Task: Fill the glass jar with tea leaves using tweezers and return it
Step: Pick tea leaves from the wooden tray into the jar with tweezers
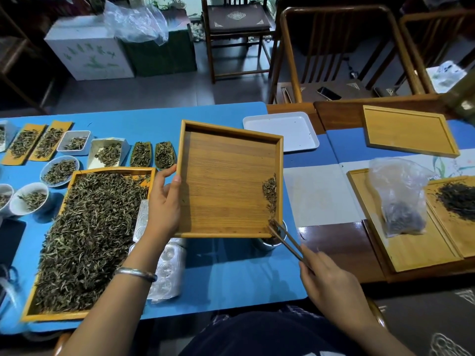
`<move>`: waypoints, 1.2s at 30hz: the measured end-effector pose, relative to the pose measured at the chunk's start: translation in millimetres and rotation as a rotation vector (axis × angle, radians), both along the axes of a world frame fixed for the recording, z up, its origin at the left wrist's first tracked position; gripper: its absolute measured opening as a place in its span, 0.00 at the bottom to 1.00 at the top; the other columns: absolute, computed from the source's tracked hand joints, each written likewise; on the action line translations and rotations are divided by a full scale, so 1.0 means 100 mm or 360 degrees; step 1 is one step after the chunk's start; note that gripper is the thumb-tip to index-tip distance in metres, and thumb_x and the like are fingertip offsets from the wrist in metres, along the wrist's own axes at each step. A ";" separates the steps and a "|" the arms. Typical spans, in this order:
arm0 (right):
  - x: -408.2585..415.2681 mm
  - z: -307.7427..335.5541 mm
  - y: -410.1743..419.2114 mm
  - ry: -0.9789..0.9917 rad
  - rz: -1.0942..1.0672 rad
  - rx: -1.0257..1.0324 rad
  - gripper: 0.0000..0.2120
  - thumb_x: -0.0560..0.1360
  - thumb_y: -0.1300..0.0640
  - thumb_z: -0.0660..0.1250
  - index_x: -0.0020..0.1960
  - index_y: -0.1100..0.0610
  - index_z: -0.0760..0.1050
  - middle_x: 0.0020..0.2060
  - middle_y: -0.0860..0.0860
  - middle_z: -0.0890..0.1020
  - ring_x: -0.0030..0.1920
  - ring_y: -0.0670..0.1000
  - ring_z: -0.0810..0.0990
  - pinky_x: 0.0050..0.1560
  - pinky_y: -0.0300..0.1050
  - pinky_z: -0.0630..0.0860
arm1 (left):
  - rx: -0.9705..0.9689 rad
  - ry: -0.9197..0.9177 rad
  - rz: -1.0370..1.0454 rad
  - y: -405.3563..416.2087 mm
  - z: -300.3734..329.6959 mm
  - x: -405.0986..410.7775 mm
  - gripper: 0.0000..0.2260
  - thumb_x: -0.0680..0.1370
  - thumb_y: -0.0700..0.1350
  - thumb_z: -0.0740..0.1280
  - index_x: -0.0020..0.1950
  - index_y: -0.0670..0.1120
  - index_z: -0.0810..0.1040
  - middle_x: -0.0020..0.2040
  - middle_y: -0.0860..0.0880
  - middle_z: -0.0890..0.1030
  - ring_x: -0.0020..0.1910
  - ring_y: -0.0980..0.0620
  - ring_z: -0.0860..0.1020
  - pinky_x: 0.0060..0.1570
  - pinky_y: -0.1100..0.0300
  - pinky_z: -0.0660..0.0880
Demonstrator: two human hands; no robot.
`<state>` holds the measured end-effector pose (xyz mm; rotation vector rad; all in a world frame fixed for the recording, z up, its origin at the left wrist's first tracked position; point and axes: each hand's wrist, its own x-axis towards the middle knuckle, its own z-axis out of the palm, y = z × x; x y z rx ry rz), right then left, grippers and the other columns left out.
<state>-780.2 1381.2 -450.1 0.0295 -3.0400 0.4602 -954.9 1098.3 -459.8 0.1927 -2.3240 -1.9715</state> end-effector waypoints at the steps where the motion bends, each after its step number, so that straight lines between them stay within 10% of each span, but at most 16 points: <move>1: -0.03 0.03 0.00 -0.0005 -0.0022 -0.0025 0.19 0.68 0.62 0.75 0.58 0.61 0.79 0.34 0.54 0.80 0.24 0.56 0.77 0.18 0.48 0.73 | -0.0012 0.0002 -0.0002 0.00 0.00 0.00 0.11 0.83 0.46 0.58 0.65 0.45 0.70 0.45 0.48 0.81 0.40 0.57 0.80 0.40 0.60 0.76; 13: -0.92 0.06 -0.24 -0.0083 -0.0190 0.0284 0.21 0.82 0.55 0.55 0.73 0.60 0.61 0.51 0.55 0.77 0.38 0.58 0.81 0.32 0.48 0.73 | 0.0015 -0.0003 0.0020 0.02 0.01 0.01 0.11 0.83 0.45 0.58 0.64 0.44 0.71 0.43 0.51 0.80 0.37 0.59 0.79 0.39 0.63 0.75; 22: -0.64 0.12 -0.34 -0.0002 -0.0118 0.0419 0.24 0.58 0.66 0.81 0.52 0.69 0.80 0.29 0.57 0.79 0.18 0.54 0.74 0.14 0.40 0.65 | -0.0010 0.0019 0.0014 0.02 0.01 0.02 0.11 0.83 0.44 0.58 0.64 0.43 0.70 0.45 0.51 0.81 0.39 0.64 0.80 0.38 0.68 0.76; 28: -0.39 0.06 -0.33 -0.0403 -0.0088 0.0345 0.22 0.82 0.56 0.52 0.75 0.58 0.56 0.56 0.52 0.76 0.47 0.53 0.82 0.41 0.45 0.76 | -0.0014 0.0001 0.0012 0.02 0.00 0.00 0.12 0.84 0.45 0.58 0.65 0.43 0.70 0.44 0.51 0.81 0.37 0.64 0.79 0.38 0.67 0.76; 36: -0.70 0.32 -0.40 -0.0188 -0.0158 0.0163 0.19 0.82 0.53 0.52 0.70 0.58 0.63 0.50 0.53 0.78 0.44 0.55 0.81 0.35 0.43 0.68 | -0.0040 0.0022 0.0014 0.03 0.02 0.00 0.09 0.83 0.45 0.58 0.63 0.47 0.71 0.42 0.52 0.80 0.36 0.65 0.79 0.37 0.67 0.75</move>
